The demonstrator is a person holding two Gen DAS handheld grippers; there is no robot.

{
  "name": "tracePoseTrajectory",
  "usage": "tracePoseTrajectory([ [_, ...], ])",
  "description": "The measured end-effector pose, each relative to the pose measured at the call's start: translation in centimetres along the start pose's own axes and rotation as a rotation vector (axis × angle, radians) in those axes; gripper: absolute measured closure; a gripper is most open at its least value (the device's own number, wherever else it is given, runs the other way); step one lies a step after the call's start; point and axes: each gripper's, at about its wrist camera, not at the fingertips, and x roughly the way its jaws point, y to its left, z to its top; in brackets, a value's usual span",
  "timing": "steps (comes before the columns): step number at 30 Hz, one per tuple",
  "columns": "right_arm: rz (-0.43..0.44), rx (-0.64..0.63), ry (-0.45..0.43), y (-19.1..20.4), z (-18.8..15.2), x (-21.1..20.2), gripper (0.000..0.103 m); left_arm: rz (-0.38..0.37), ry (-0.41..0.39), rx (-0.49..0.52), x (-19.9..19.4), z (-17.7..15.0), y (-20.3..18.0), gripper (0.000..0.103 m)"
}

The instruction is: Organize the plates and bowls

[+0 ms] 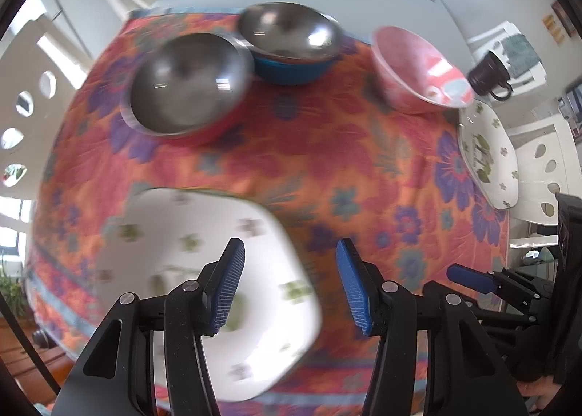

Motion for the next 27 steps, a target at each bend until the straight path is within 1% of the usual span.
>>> tracePoseTrajectory([
  [3, -0.091, -0.069, -0.044, -1.3, 0.1, 0.3, 0.06, -0.007, 0.0, -0.007, 1.9, 0.3, -2.6, 0.053],
  [4, -0.11, -0.09, -0.067, -1.8, 0.2, 0.4, 0.06, -0.01, 0.0, -0.011, 2.7, 0.4, -3.5, 0.052],
  [7, -0.157, -0.133, -0.15, -3.2, 0.5, 0.9, 0.057, 0.016, 0.011, -0.014, 4.4, 0.7, -5.2, 0.051],
  [9, -0.2, -0.159, -0.22, -3.9, 0.7, 1.5, 0.049, 0.036, 0.027, -0.031, 5.4, 0.7, -5.7, 0.051],
  [11, -0.249, -0.198, -0.265, -4.1, 0.9, 2.2, 0.048, 0.037, 0.041, -0.058, 5.9, 0.7, -5.8, 0.051],
  [13, -0.289, -0.244, -0.306, -4.2, 0.7, 3.0, 0.04, 0.048, 0.049, -0.07, 6.2, 0.6, -5.8, 0.051],
  [14, -0.317, -0.252, -0.355, -4.3, 0.5, 2.9, 0.027, 0.055, 0.05, -0.071, 6.2, 0.6, -5.8, 0.051],
  [15, -0.347, -0.253, -0.381, -4.4, 0.3, 3.0, 0.017, 0.059, 0.049, -0.074, 6.2, 0.5, -5.7, 0.051],
  [16, -0.361, -0.248, -0.396, -4.6, 0.1, 3.1, 0.015, 0.064, 0.049, -0.077, 6.1, 0.5, -5.7, 0.051],
  [17, -0.362, -0.231, -0.418, -4.9, -0.1, 3.2, 0.009, 0.071, 0.05, -0.083, 6.2, 0.5, -5.4, 0.051],
  [18, -0.361, -0.198, -0.443, -5.4, -0.4, 3.2, 0.0, 0.076, 0.051, -0.088, 6.2, 0.4, -5.2, 0.051],
  [19, -0.364, -0.161, -0.453, -6.0, -0.6, 3.2, 0.0, 0.079, 0.055, -0.092, 6.2, 0.4, -5.1, 0.051],
  [21, -0.286, -0.091, -0.484, -7.6, -1.1, 3.3, 0.0, 0.085, 0.056, -0.094, 6.2, 0.3, -4.9, 0.051],
  [22, -0.264, -0.082, -0.492, -8.0, -1.2, 3.2, 0.0, 0.089, 0.055, -0.094, 6.2, 0.2, -4.8, 0.051],
  [23, -0.255, -0.084, -0.494, -8.0, -1.1, 3.2, 0.0, 0.091, 0.055, -0.094, 6.2, 0.2, -4.6, 0.051],
  [27, -0.271, -0.091, -0.492, -8.0, -1.0, 3.3, 0.0, 0.089, 0.067, -0.1, 6.1, -0.1, -4.0, 0.051],
])
